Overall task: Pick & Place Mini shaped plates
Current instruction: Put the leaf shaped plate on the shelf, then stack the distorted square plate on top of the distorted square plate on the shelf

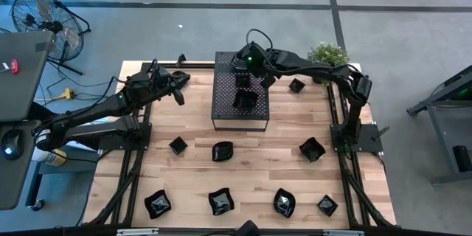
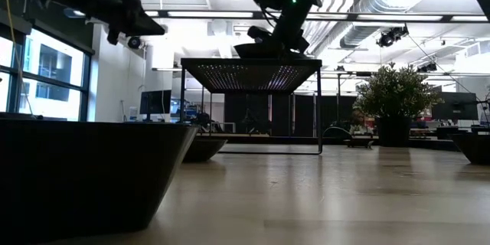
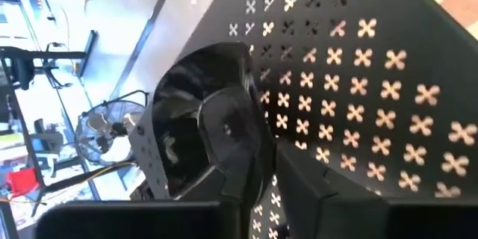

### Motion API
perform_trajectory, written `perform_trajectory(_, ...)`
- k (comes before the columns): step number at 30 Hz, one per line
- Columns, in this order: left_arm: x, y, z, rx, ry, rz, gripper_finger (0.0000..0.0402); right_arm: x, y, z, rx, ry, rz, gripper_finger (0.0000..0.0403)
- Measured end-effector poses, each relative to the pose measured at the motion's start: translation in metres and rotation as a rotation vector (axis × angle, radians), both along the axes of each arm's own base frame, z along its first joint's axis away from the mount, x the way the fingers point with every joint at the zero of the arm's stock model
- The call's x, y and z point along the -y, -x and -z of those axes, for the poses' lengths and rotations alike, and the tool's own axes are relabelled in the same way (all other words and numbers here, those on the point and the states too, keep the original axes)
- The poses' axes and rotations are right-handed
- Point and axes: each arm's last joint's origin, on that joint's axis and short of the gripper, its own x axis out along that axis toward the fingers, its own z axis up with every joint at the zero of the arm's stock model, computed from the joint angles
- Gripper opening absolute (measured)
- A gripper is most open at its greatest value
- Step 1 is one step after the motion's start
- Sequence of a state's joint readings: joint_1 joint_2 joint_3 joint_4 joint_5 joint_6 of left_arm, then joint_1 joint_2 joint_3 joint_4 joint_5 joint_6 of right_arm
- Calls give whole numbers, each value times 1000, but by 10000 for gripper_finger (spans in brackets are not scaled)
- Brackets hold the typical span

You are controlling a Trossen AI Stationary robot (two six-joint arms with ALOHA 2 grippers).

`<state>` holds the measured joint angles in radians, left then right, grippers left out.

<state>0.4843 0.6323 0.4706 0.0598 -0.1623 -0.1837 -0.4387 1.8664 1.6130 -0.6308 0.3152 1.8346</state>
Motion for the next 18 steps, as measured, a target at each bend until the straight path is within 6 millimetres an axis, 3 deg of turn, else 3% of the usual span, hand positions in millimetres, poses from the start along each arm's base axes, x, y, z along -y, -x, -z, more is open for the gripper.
perform_trajectory(6, 0, 0, 2, -16, 8, -1, 0, 0, 0, -4, -10, 13, -94, 115)
perform_trajectory(11, 0, 0, 2, -20, 12, 14, 0, 2, 17, -33, -63, 143, -275, 145)
perform_trajectory(15, 1, 3, 3, -30, 15, -34, 0, 1, 43, -69, -160, 356, -553, 140)
perform_trajectory(18, 0, 6, 5, -51, 34, -94, 0, -8, 60, -89, -252, 552, -766, 106)
